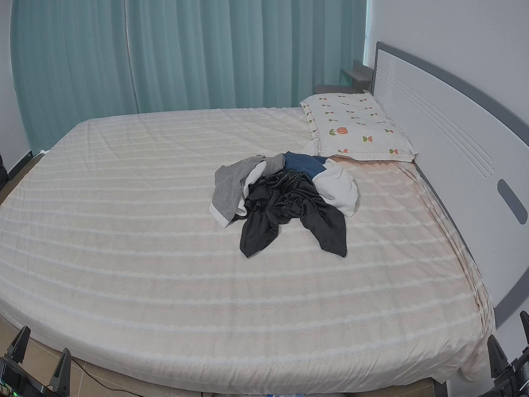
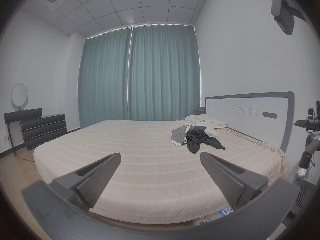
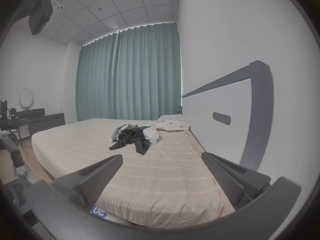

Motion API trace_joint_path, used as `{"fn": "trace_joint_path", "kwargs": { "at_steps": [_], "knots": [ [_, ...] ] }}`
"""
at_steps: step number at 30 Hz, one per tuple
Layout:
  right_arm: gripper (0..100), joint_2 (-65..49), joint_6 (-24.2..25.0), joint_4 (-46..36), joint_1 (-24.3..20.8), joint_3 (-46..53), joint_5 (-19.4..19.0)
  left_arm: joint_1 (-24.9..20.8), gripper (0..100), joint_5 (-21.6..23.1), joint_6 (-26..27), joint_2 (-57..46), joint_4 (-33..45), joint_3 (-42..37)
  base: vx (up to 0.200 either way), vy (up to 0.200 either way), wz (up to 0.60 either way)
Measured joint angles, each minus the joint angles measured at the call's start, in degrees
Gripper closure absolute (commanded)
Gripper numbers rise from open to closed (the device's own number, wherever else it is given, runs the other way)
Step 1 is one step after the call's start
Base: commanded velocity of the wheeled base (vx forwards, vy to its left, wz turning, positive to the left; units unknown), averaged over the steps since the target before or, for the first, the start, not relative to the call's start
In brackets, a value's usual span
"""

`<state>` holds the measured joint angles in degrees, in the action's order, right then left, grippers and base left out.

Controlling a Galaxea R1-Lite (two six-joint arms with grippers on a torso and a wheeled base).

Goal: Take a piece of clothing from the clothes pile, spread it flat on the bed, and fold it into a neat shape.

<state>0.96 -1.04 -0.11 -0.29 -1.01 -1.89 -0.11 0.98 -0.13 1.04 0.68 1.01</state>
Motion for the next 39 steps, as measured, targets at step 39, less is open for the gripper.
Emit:
{"fn": "trace_joint_path", "kwargs": {
  "at_steps": [39],
  "knots": [
    [0, 84.3, 17.7, 22.4, -10.3, -35.6, -0.3, 0.0, 0, 0.0, 0.1, 0.0, 0.0, 0.0, 0.0, 0.0, 0.0]
  ]
}}
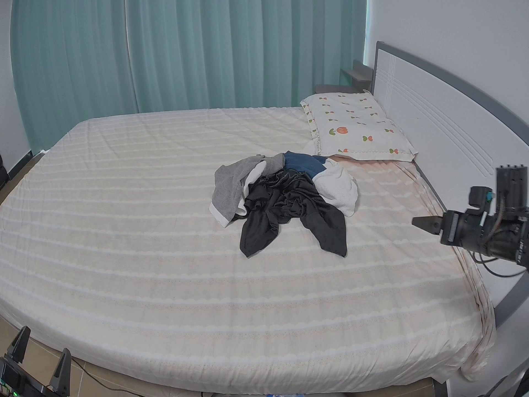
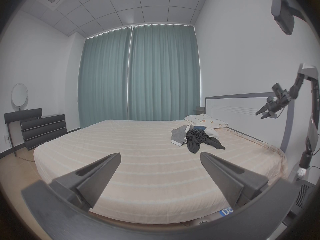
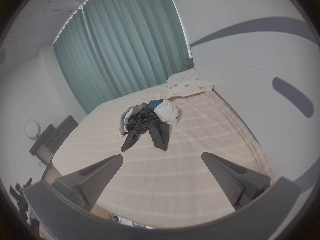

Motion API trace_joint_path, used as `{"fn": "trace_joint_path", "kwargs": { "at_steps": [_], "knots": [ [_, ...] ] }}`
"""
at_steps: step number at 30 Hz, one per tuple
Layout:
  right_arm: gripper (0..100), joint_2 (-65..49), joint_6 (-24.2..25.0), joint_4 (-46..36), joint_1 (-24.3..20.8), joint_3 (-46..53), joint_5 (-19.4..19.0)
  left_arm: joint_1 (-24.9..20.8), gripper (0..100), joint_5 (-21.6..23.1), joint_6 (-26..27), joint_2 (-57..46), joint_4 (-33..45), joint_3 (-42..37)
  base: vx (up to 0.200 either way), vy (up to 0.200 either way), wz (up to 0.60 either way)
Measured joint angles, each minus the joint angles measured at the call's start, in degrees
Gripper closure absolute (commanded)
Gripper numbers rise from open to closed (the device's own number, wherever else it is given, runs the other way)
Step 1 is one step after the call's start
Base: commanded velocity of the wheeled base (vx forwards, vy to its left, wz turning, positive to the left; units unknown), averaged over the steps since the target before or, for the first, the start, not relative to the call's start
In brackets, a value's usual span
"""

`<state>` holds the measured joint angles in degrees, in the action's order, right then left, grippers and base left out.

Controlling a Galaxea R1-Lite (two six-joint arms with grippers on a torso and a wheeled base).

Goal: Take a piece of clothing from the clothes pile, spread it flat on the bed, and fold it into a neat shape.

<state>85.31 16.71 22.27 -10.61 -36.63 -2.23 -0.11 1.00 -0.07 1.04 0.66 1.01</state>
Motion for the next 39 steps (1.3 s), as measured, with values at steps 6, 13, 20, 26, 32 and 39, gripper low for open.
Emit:
{"fn": "trace_joint_path", "kwargs": {
  "at_steps": [6, 13, 20, 26, 32, 39],
  "knots": [
    [0, 17.3, 4.1, 2.2, -1.6, -12.3, 2.0, 0.0, 0, -0.1, 0.0, 0.0, 0.0, 0.0, 0.0, 0.0, 0.0],
    [0, 37.2, 8.4, 3.9, -3.5, -29.1, 4.4, 0.0, 0, -0.2, 0.0, 0.0, 0.0, 0.0, 0.0, 0.0, 0.0],
    [0, 52.0, 11.5, 4.8, -5.8, -41.5, 7.3, 0.0, 0, -0.3, 0.1, 0.0, 0.0, 0.0, 0.0, 0.0, 0.0],
    [0, 60.4, 12.0, 4.9, -6.8, -49.6, 9.0, 0.0, 0, -0.3, 0.1, 0.0, 0.0, 0.0, 0.0, 0.0, 0.0],
    [0, 66.7, 12.1, 4.7, -7.1, -56.9, 10.8, 0.0, 0, -0.3, 0.2, 0.0, 0.0, 0.0, 0.0, 0.0, 0.0],
    [0, 71.9, 12.2, 1.6, -7.4, -64.3, 11.1, 0.0, 0, -0.4, 0.3, 0.0, 0.0, 0.0, 0.0, 0.0, 0.0]
  ]
}}
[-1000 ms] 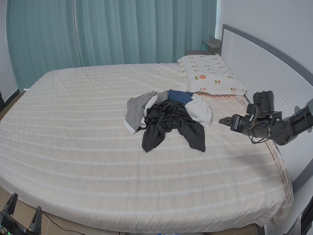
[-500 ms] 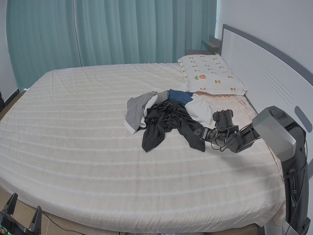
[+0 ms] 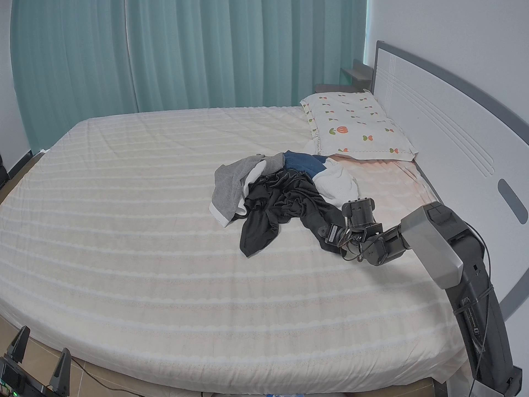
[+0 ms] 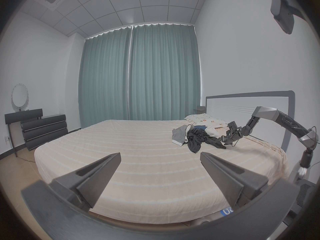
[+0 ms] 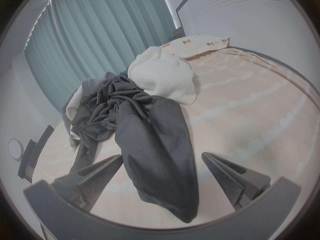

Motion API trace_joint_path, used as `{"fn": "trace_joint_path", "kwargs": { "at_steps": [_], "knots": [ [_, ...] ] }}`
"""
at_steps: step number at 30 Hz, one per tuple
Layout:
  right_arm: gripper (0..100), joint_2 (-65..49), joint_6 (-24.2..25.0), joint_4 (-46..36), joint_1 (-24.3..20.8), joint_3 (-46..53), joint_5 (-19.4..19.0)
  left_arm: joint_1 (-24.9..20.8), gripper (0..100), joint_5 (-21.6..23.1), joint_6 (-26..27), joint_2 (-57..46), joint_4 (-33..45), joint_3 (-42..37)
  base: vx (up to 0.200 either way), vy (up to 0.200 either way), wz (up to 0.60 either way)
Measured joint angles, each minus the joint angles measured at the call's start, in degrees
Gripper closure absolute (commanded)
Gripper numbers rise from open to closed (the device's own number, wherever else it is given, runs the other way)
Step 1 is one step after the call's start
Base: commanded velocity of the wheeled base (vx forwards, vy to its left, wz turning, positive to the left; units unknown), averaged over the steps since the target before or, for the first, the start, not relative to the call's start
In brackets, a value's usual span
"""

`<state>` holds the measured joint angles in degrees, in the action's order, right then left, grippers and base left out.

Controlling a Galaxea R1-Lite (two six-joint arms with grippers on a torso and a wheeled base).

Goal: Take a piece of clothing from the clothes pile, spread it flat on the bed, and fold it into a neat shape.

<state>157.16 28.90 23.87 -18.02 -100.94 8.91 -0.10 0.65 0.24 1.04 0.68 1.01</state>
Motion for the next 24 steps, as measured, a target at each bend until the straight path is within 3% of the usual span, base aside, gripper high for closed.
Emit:
{"fn": "trace_joint_path", "kwargs": {
  "at_steps": [3, 4, 16, 24],
  "knots": [
    [0, 1.7, 0.0, -0.7, -0.2, -2.5, 0.1, 0.0, 0, 0.0, 0.0, 0.0, 0.0, 0.0, 0.0, 0.0, 0.0],
    [100, 2.3, 0.0, -0.8, -0.3, -3.2, 0.2, 0.0, 0, 0.0, 0.0, 0.0, 0.0, 0.0, 0.0, 0.0, 0.0],
    [100, 4.5, 0.2, 0.2, -1.5, -4.9, 0.7, 0.0, 0, -0.1, 0.0, 0.0, 0.0, 0.0, 0.0, 0.0, 0.0],
    [100, -0.5, 0.3, 8.6, -1.5, 7.3, 0.1, 0.0, 0, -0.1, -0.2, 0.0, 0.0, 0.0, 0.0, 0.0, 0.0]
  ]
}}
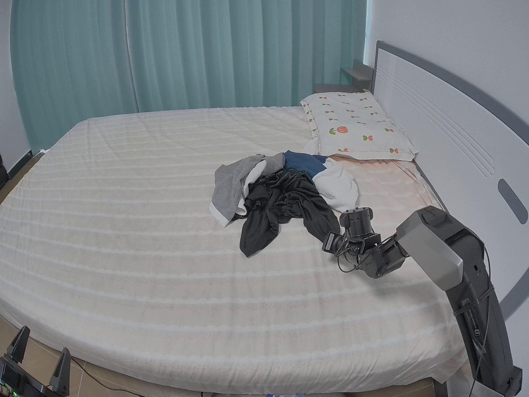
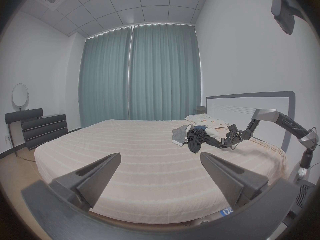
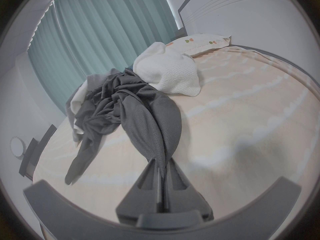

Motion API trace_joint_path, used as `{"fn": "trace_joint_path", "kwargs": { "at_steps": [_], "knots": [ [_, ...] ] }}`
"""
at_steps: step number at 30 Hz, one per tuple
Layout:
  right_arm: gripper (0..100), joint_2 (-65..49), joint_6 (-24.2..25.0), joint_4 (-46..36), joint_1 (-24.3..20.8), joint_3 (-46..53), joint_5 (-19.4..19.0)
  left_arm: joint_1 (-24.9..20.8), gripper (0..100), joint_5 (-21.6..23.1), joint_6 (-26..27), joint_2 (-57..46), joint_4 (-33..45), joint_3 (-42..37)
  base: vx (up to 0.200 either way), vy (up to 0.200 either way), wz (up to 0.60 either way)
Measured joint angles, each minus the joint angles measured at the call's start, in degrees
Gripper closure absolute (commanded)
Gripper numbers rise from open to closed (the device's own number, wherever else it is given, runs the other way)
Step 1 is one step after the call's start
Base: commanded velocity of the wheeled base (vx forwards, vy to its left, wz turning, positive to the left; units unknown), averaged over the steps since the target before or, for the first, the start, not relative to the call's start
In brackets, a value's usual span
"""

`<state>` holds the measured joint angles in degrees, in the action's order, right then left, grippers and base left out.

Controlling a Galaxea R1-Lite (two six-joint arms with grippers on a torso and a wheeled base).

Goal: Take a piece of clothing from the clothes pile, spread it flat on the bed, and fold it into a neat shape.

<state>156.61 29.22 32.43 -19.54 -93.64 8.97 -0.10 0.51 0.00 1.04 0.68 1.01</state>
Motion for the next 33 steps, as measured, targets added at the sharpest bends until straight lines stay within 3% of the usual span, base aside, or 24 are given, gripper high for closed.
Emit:
{"fn": "trace_joint_path", "kwargs": {
  "at_steps": [13, 20, 27, 33],
  "knots": [
    [100, -18.2, -0.5, 23.9, -1.3, 36.0, -6.4, 0.0, 0, 0.0, 0.0, 0.0, 0.0, 0.0, 0.0, 0.0, 0.0],
    [100, -32.3, -0.2, 32.1, -3.2, 53.2, -9.0, -0.1, 0, 0.3, -1.7, 0.1, -0.9, 0.7, 0.0, 0.0, 0.0],
    [100, -42.0, 0.0, 36.3, -6.0, 61.8, -10.8, -1.1, 0, 3.5, -3.1, 5.0, -1.3, 12.2, 0.0, 0.0, 0.0],
    [100, -48.5, 0.0, 38.9, -9.0, 66.9, -11.1, -2.4, 0, 8.4, -1.5, 17.5, -3.0, 19.6, 0.0, 0.0, 0.0]
  ]
}}
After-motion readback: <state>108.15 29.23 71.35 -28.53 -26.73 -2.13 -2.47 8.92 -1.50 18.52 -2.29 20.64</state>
